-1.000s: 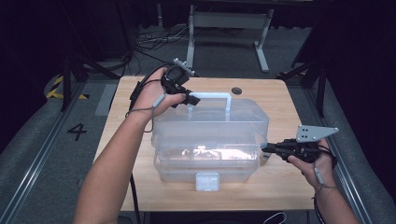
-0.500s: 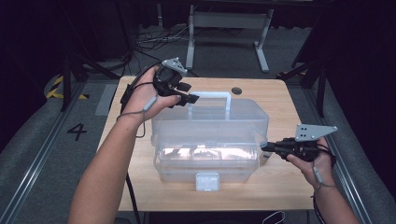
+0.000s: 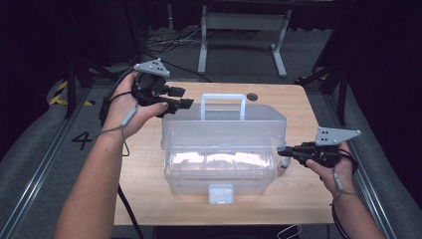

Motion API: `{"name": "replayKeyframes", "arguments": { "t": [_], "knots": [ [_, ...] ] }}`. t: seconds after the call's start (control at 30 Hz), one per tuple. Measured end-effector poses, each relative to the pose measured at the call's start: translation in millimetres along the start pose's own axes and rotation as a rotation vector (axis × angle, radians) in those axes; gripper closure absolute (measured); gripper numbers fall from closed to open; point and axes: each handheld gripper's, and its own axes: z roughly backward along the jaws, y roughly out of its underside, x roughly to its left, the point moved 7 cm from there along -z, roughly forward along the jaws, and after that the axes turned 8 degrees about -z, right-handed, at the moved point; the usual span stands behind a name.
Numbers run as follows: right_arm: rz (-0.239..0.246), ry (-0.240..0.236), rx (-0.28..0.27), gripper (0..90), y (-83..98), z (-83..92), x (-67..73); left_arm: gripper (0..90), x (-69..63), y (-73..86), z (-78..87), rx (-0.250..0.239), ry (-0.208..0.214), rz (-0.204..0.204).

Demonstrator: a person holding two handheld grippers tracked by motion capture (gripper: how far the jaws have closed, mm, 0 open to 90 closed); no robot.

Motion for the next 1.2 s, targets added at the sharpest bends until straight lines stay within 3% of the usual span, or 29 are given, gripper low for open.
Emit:
{"name": "replayKeyframes", "arguments": {
  "t": [0.13, 0.3, 0.43, 0.9, 1.03, 1.13, 1.2],
  "knots": [
    [-0.004, -0.002, -0.008, 90.0, -2.9, -0.4, -2.0, 52.2, -6.4, 5.5, 17.7, -0.026, -0.011, 0.002],
    [-0.007, 0.002, -0.015, 90.0, -7.3, -3.0, -3.8, 52.1, -12.7, 11.1, 26.9, -0.028, -0.029, -0.01],
    [-0.009, 0.009, -0.022, 90.0, -11.0, -4.0, -5.2, 53.4, -19.8, 19.2, 35.9, -0.067, -0.048, -0.004],
    [-0.036, 0.045, -0.065, 90.0, -26.8, -8.4, -13.6, 57.2, -32.2, 57.6, 51.4, -0.125, -0.025, 0.042],
    [-0.045, 0.06, -0.079, 90.0, -29.8, -8.5, -15.5, 60.2, -35.7, 66.9, 50.6, -0.107, -0.037, 0.039],
    [-0.048, 0.067, -0.084, 90.0, -31.8, -9.0, -16.2, 62.9, -44.4, 74.5, 51.1, -0.116, -0.018, 0.043],
    [-0.052, 0.077, -0.093, 90.0, -34.3, -9.3, -17.7, 69.1, -52.1, 78.8, 50.6, -0.13, 0.016, 0.054]
  ]
}}
